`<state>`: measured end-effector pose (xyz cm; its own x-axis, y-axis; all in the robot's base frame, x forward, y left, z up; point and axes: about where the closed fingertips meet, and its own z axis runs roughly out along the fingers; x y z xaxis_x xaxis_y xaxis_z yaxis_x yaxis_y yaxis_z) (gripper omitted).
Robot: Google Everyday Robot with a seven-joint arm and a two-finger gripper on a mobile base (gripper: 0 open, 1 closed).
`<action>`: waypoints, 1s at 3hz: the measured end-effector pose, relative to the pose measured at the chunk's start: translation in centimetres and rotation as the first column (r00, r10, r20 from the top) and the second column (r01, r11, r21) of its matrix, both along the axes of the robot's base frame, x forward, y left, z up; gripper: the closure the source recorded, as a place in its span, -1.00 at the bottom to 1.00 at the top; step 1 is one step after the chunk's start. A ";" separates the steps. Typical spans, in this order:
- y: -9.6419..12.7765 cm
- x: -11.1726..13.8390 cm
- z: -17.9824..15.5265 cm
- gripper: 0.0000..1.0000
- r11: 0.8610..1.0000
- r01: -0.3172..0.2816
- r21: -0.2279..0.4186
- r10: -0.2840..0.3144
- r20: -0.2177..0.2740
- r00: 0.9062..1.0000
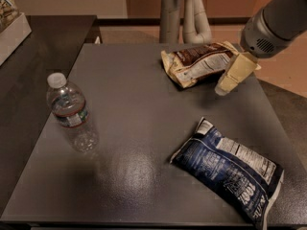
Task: Move brown chip bag near blue chip bag
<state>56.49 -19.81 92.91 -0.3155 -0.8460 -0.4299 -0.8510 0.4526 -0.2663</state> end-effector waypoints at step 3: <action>-0.1 9.3 -4.5 -1.00 0.990 0.100 0.102 -0.108 0.080 0.991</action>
Offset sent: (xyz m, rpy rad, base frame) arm 0.1101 -0.0115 -0.0467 0.1371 -0.1153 -0.1883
